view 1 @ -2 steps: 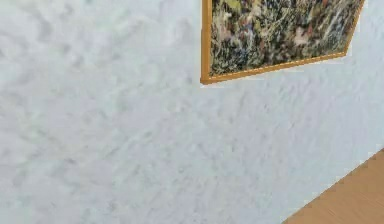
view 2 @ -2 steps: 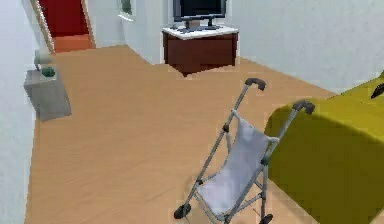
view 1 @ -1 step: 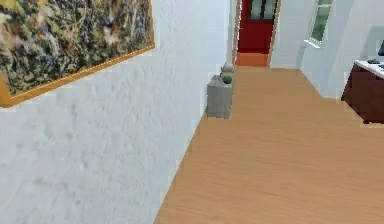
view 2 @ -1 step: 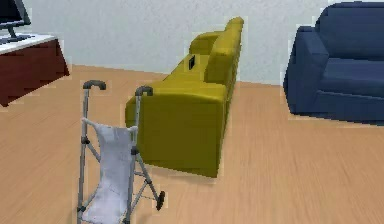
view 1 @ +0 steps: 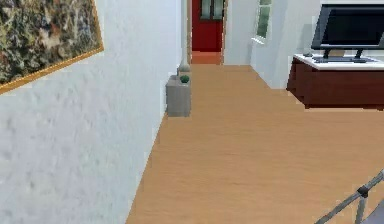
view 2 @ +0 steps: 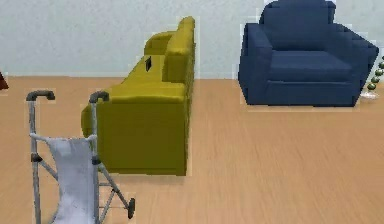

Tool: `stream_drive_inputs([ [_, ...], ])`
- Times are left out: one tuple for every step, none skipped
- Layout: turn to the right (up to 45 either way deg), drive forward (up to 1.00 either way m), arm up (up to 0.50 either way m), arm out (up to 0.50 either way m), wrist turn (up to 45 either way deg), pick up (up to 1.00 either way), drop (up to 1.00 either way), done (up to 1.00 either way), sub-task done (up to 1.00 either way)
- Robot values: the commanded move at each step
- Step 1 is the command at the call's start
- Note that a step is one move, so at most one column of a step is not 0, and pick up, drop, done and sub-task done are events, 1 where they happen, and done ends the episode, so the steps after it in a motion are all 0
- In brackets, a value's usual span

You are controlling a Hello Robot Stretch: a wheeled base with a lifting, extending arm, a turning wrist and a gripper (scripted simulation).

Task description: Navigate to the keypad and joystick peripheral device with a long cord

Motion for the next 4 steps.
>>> stream_drive_inputs([
  [0.0, 1.00, 0.00, 0.00, 0.0, 0.00, 0.00, 0.00, 0.00],
  [9.0, 0.00, 0.00, 0.00, 0.0, 0.00, 0.00, 0.00, 0.00],
  [0.0, 1.00, 0.00, 0.00, 0.0, 0.00, 0.00, 0.00, 0.00],
  [6.0, 0.00, 0.00, 0.00, 0.0, 0.00, 0.00, 0.00, 0.00],
])
